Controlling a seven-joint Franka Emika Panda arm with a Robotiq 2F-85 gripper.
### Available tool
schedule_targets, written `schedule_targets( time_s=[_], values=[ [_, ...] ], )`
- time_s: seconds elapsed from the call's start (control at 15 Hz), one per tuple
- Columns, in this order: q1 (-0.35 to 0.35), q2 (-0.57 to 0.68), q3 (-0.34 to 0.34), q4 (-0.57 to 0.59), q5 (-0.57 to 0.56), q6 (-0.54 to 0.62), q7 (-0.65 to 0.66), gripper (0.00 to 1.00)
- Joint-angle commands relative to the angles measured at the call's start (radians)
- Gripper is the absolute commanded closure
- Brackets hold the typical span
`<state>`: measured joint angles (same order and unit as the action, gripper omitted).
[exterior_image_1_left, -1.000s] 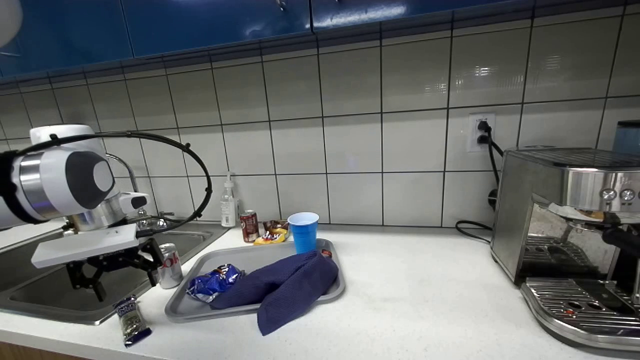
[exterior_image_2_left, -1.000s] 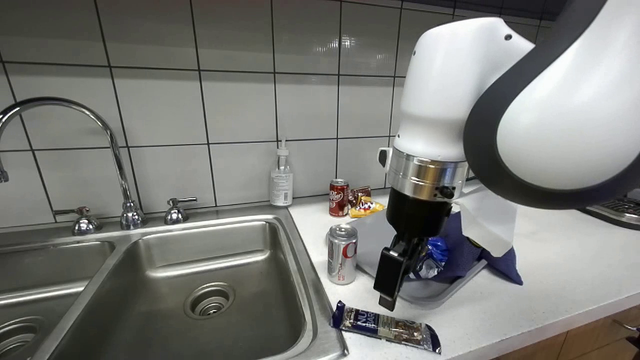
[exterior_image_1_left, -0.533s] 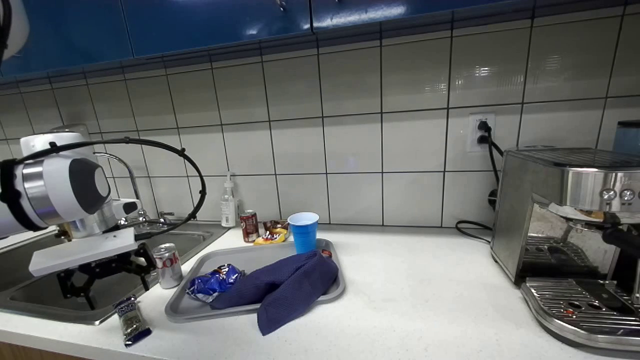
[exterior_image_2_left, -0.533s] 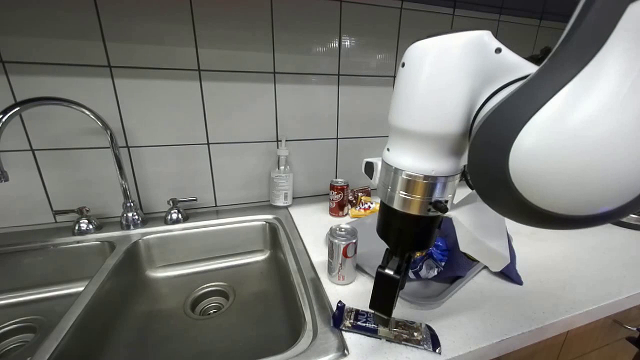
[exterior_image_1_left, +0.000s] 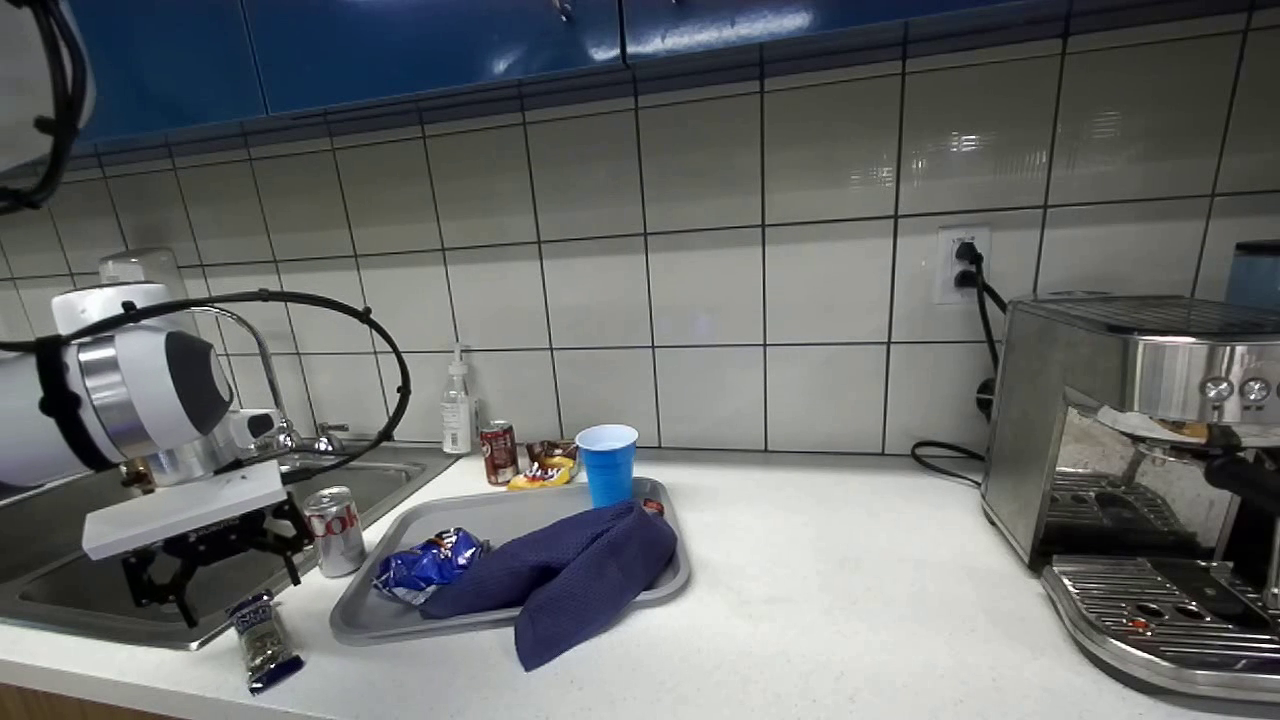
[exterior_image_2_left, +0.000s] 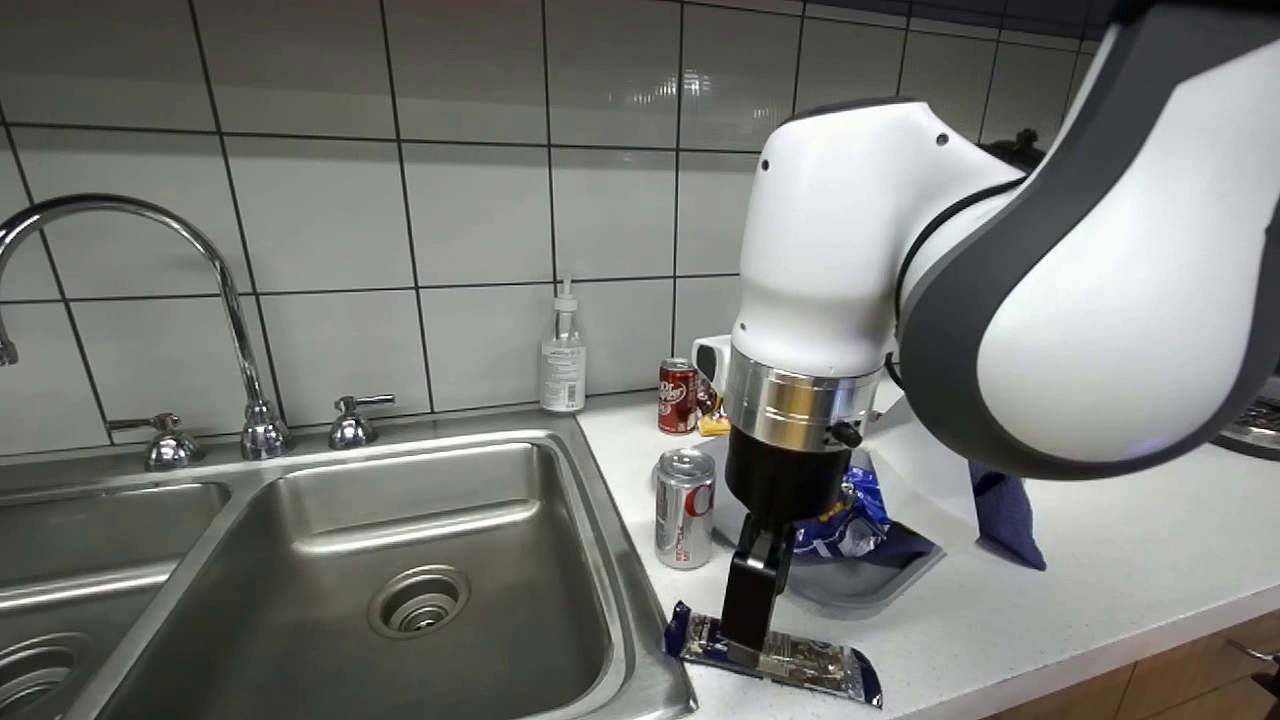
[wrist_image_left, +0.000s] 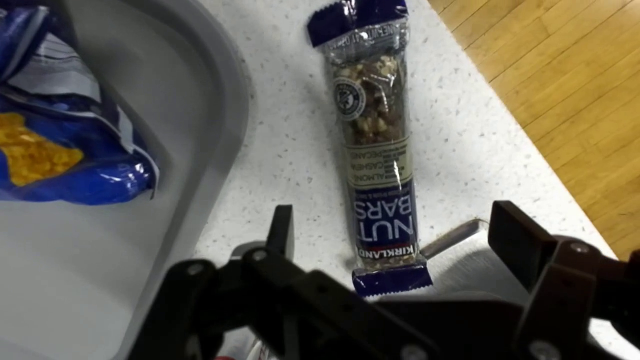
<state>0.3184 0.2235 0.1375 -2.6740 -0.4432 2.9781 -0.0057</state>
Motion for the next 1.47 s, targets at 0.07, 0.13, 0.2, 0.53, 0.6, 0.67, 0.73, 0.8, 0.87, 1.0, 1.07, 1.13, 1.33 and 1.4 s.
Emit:
schedule_targets(
  time_s=[0.07, 0.13, 0.2, 0.53, 0.6, 0.67, 0.73, 0.8, 0.87, 1.0, 1.07, 1.13, 1.33, 1.4],
  values=[
    [0.054, 0.070, -0.075, 0.060, -0.070, 0.010, 0.049, 0.00],
    [0.063, 0.082, -0.088, 0.068, -0.073, 0.012, 0.050, 0.00],
    [0.072, 0.093, -0.099, 0.074, -0.075, 0.014, 0.051, 0.00],
    [0.124, 0.126, -0.145, 0.073, -0.076, 0.036, 0.048, 0.00],
    [0.131, 0.129, -0.150, 0.069, -0.073, 0.041, 0.044, 0.00],
    [0.143, 0.133, -0.159, 0.068, -0.072, 0.046, 0.044, 0.00],
    [0.151, 0.135, -0.164, 0.066, -0.069, 0.050, 0.041, 0.00],
    [0.157, 0.136, -0.169, 0.065, -0.065, 0.053, 0.038, 0.00],
    [0.161, 0.136, -0.173, 0.064, -0.062, 0.057, 0.036, 0.00],
    [0.168, 0.133, -0.181, 0.060, -0.058, 0.063, 0.031, 0.00],
    [0.171, 0.133, -0.184, 0.059, -0.057, 0.066, 0.030, 0.00],
    [0.171, 0.130, -0.186, 0.057, -0.055, 0.067, 0.028, 0.00],
    [0.166, 0.122, -0.185, 0.053, -0.052, 0.073, 0.021, 0.00],
    [0.169, 0.122, -0.189, 0.053, -0.053, 0.075, 0.023, 0.00]
  ],
)
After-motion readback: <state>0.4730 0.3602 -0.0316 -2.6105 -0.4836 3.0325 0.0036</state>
